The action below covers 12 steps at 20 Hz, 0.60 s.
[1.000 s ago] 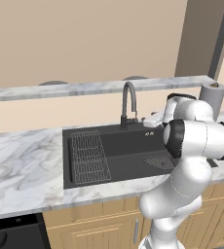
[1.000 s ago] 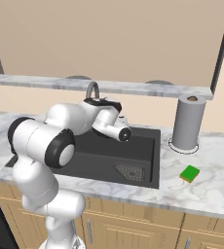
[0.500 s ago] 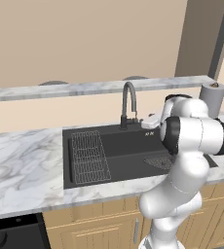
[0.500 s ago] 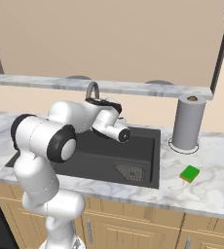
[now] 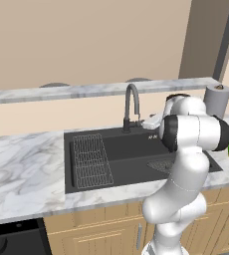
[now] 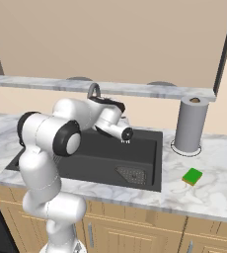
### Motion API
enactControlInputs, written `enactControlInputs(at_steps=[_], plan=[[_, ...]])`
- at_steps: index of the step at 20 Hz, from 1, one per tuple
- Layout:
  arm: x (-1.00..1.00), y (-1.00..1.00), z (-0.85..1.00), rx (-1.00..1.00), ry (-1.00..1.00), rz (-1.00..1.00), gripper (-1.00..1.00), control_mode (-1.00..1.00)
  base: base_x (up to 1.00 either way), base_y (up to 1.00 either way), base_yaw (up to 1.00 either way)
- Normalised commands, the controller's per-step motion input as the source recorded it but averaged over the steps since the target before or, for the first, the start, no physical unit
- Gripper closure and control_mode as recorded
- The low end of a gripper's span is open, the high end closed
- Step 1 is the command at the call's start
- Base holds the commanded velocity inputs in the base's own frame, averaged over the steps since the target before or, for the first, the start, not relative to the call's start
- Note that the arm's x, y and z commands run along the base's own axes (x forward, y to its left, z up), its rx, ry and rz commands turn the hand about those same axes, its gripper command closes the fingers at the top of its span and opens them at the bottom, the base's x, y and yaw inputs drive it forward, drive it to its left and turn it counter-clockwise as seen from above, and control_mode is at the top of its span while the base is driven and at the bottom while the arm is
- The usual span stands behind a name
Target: Soak the sponge with water for a few seconds and then drop it inside the sink.
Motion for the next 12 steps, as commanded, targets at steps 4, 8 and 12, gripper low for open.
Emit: enactControlInputs(at_steps=[4,8,12], plan=[[0.3,0.0,-0.01,0.0,0.0,0.0,-1.0,-1.0,0.0,0.0,0.0],[0.17,0.0,-0.06,0.0,0.0,0.0,-1.0,-1.0,0.0,0.0,0.0],[0.09,0.0,-0.1,0.0,0.0,-0.02,-1.0,-1.0,0.0,0.0,0.0]])
